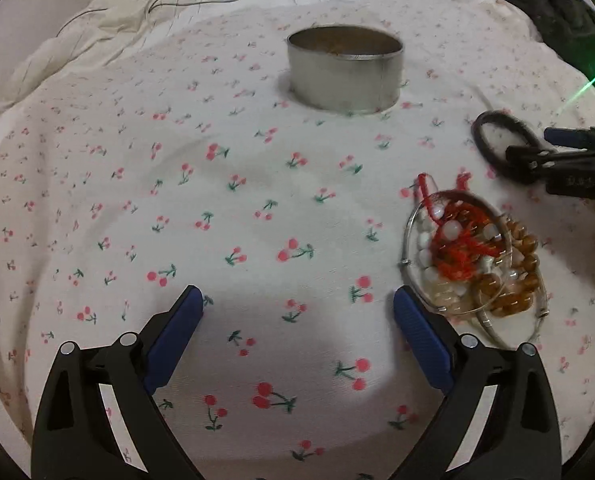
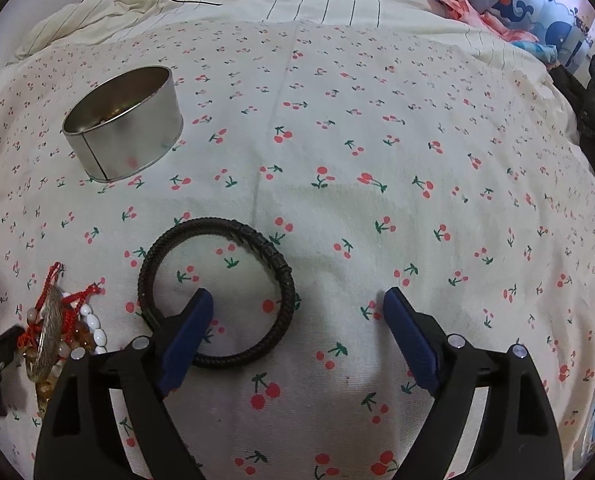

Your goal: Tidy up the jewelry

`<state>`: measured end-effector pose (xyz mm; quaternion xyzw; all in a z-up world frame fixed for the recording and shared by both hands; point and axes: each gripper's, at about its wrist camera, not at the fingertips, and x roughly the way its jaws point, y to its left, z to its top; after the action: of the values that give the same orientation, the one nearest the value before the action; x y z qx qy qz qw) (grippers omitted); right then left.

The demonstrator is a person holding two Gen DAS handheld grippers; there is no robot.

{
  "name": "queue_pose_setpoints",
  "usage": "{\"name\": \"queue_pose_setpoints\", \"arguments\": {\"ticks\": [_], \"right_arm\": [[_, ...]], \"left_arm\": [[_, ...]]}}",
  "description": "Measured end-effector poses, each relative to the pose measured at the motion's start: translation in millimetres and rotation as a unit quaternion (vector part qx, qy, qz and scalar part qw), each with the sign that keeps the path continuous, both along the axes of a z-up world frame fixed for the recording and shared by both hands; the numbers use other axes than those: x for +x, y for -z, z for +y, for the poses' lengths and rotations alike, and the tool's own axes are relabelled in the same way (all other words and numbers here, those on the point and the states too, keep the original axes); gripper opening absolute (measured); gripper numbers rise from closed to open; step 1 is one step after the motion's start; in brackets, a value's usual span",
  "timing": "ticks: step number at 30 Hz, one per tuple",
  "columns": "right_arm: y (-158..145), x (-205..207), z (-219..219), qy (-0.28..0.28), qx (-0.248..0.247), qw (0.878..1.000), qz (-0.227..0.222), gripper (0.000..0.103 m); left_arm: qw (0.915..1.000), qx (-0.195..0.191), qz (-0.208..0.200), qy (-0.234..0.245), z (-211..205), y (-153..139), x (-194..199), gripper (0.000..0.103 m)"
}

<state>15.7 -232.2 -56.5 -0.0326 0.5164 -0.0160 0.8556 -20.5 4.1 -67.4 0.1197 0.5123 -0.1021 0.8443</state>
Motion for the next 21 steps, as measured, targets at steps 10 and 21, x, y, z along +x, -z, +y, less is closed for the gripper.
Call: {"name": "queue_pose_setpoints", "arguments": {"ticks": [10,21], "right_arm": [[3,-3,-5,0.005,0.015,1.000,0.002,0.090],[3,-2,-6,0.006,0.013,1.000,0.004,0.093]], "left_arm": [[1.0000,0.000,0.003,0.007,-12,4,-6,0.093],[0.9941,-0.054,-0.005,-0.094,42,-21,10,0.093]]}}
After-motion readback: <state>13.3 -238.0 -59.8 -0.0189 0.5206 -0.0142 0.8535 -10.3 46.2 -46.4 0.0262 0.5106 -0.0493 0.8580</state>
